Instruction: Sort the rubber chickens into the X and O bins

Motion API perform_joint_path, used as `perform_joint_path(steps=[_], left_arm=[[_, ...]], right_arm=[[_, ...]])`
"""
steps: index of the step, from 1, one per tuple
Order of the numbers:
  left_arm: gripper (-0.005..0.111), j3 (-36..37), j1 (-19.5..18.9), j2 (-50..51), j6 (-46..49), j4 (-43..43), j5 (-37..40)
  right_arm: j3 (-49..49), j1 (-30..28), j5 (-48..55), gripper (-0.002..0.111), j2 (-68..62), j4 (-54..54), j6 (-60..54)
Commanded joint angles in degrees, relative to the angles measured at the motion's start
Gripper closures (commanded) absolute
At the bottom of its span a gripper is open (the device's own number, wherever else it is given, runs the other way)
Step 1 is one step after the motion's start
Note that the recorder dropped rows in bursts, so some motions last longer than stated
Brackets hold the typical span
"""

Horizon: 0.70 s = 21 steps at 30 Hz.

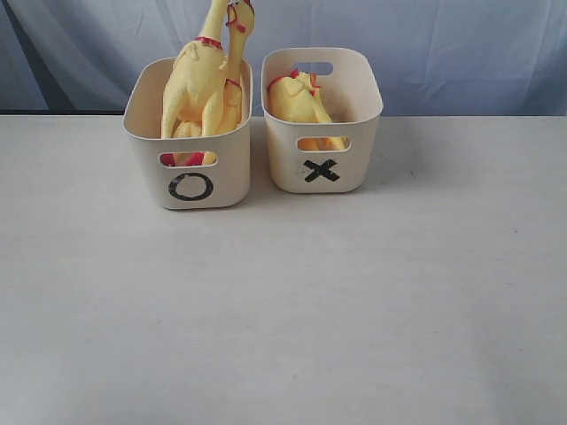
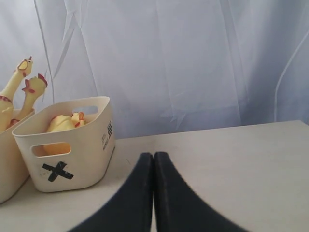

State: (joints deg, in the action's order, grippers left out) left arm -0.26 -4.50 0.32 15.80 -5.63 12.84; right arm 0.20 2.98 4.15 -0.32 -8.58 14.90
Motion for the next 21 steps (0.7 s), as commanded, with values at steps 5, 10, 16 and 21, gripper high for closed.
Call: perform_joint_path(steps=[5, 10, 16, 21], left_arm=[[0.107, 0.3, -0.1, -0.3, -0.4, 0.1, 0.4], [0.107, 0.3, -0.1, -0.3, -0.4, 0.1, 0.4], [0.107, 0.3, -0.1, -0.3, -0.4, 0.1, 0.4], [0.107, 0.3, -0.1, -0.3, -0.4, 0.1, -0.1]], right_arm=[[-0.2, -0.3, 6.8, 0.108, 0.3, 0.2, 0.0], [-0.2, -0.3, 6.8, 0.108, 0.3, 0.2, 0.0], [-0.2, -0.3, 6.9, 0.108, 0.3, 0.2, 0.0], [-0.2, -0.3, 10.7, 0.108, 0.3, 0.2, 0.0]])
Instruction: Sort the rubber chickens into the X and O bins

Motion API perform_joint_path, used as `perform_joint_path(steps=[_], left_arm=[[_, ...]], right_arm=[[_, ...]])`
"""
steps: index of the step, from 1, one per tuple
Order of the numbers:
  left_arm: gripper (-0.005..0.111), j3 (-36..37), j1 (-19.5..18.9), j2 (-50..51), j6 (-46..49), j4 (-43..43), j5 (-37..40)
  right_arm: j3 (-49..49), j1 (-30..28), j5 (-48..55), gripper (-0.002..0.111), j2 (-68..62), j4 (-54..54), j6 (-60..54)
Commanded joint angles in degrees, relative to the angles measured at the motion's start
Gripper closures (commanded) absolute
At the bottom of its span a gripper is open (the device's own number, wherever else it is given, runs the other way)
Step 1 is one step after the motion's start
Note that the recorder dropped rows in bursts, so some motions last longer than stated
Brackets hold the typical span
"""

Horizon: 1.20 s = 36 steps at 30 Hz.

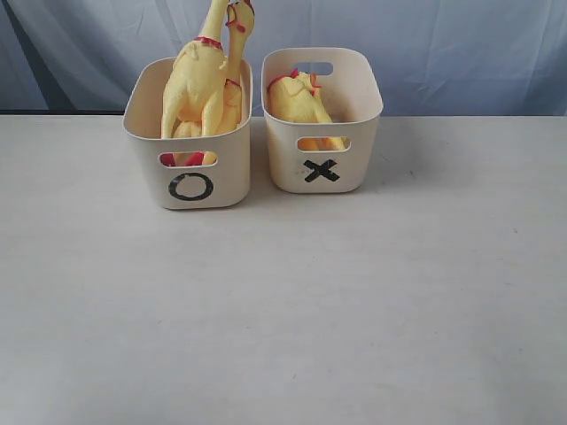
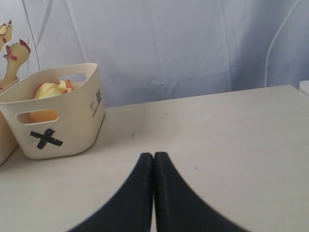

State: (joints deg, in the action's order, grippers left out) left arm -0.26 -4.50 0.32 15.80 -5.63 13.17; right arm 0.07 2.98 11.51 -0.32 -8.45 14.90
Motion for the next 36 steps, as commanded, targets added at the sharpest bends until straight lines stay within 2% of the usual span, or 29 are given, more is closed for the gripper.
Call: perform_joint_path(steps=[1, 5, 10, 36], left_arm=[[0.107, 0.3, -0.1, -0.3, -0.4, 0.1, -0.4], [0.107, 0.3, -0.1, -0.3, -0.4, -1.4, -0.7], [0.107, 0.3, -0.1, -0.3, -0.9, -10.0, -0.7], [0.107, 0.3, -0.4, -0.3, -0.6, -8.2, -0.2]], right_arm=[[-0.1, -0.3, 4.5, 0.108, 0.3, 0.1, 0.0], [-0.1, -0.3, 4.9, 0.108, 0.3, -0.1, -0.3], [-0.1, -0.3, 5.1, 0.108, 0.3, -0.1, -4.8], [-0.1, -0.2, 5.6, 0.108, 0.3, -0.1, -4.7]])
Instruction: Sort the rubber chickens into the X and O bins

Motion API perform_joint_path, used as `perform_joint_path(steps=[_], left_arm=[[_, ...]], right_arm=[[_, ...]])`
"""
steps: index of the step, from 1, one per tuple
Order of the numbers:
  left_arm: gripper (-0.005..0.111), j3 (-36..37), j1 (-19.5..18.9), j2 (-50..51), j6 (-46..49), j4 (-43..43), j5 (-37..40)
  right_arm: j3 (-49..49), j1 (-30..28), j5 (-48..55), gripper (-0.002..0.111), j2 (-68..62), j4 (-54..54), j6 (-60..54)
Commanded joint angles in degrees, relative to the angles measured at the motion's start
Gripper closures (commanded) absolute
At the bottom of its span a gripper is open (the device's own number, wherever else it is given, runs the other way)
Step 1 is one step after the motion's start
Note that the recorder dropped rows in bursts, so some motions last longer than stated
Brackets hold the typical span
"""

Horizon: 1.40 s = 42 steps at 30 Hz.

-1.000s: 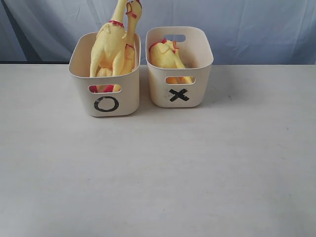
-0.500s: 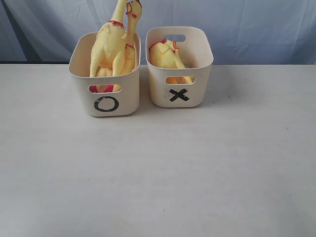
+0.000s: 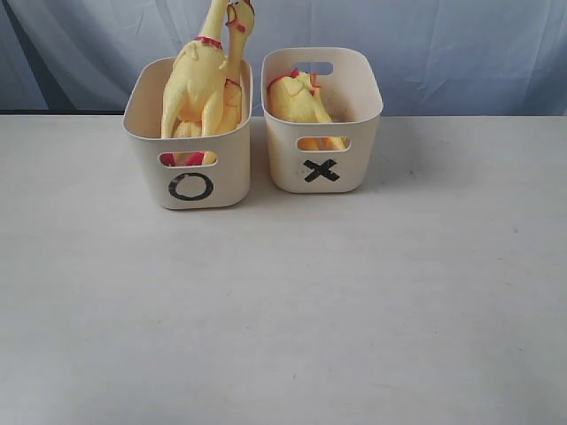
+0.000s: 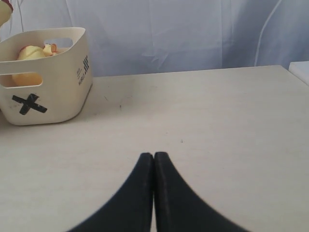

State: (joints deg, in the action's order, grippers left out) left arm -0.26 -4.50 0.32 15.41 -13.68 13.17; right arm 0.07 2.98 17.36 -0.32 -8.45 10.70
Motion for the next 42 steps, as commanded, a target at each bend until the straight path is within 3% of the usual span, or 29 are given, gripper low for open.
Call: perform_joint_path(steps=[1, 4, 11, 28, 35, 42], left_arm=[[0.107, 0.3, -0.7, -0.3, -0.2, -0.2, -0.2], [0.107, 0.3, -0.3, -0.3, -0.2, 0.3, -0.2], [0.107, 0.3, 4.6, -0.3, -0.2, 0.3, -0.2], [0.107, 0.3, 4.4, -0.3, -0.2, 0.9, 0.1], [0.107, 0.3, 4.4, -0.3, -0.2, 9.9, -0.5], [0.107, 0.3, 4.4, -0.3, -0.2, 10.2, -0.8]], right_arm=[[-0.1, -0.1, -0.3, 0.108, 0.3, -0.1, -0.5], [-0.1, 0.5, -0.3, 0.108, 0.3, -0.1, -0.5], [-0.1, 1.4, -0.2, 0.108, 0.3, 0.1, -0.5], [-0.1, 1.8, -0.2, 0.108, 0.3, 0.3, -0.5], [-0.1, 1.8, -0.2, 0.108, 0.3, 0.3, -0.5], [-0.1, 1.8, 0.0, 0.108, 0.3, 0.3, -0.5]])
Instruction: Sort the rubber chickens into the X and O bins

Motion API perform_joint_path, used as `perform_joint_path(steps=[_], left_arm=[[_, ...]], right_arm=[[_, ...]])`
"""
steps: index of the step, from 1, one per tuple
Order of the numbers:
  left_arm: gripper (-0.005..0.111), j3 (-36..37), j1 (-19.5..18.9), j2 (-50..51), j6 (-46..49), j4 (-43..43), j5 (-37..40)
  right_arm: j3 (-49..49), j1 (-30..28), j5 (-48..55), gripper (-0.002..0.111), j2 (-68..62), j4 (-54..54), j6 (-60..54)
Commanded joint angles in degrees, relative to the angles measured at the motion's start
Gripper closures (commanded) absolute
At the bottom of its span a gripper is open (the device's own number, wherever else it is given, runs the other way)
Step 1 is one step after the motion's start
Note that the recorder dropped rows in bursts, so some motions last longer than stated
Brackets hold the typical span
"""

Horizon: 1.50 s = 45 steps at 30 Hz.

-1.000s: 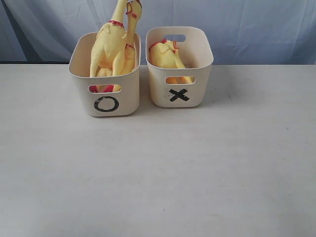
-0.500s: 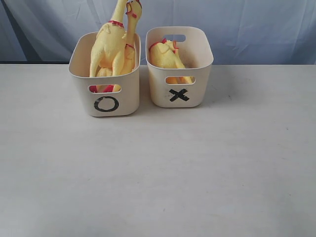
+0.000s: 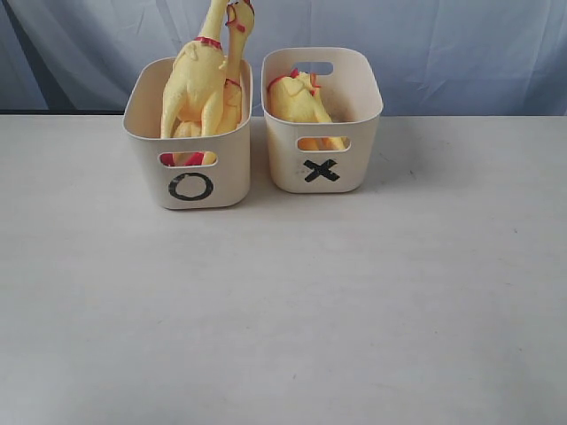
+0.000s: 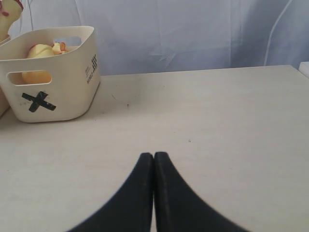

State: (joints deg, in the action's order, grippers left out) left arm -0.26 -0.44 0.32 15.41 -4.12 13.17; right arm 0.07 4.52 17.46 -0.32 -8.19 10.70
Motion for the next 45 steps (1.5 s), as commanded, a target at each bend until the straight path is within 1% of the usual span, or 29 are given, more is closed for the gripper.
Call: perform_joint_path(steps=[1, 14, 16, 17, 19, 45], left_arm=[[0.107, 0.3, 0.4, -0.3, -0.2, 0.9, -0.8], [0.107, 0.3, 0.4, -0.3, -0.2, 0.6, -0.5], [0.107, 0.3, 0.4, -0.3, -1.9, 0.2, -0.5], [0.107, 0.3, 0.4, -0.3, -5.8, 0.1, -0.5], [0.107, 0.3, 0.4, -0.3, -7.1, 0.1, -0.5], [0.107, 0.3, 0.4, -0.3, -7.0, -0.1, -0.7]], right_arm=[[-0.1, 0.2, 0.0, 0.108, 0.3, 0.5, -0.5], [-0.1, 0.2, 0.0, 0.108, 0.3, 0.7, -0.5], [-0.1, 0.2, 0.0, 0.108, 0.3, 0.7, -0.5], [-0.1, 0.2, 0.0, 0.108, 0.3, 0.7, -0.5], [-0.1, 0.2, 0.0, 0.108, 0.3, 0.7, -0.5], [-0.1, 0.2, 0.0, 0.108, 0.3, 0.7, -0.5]])
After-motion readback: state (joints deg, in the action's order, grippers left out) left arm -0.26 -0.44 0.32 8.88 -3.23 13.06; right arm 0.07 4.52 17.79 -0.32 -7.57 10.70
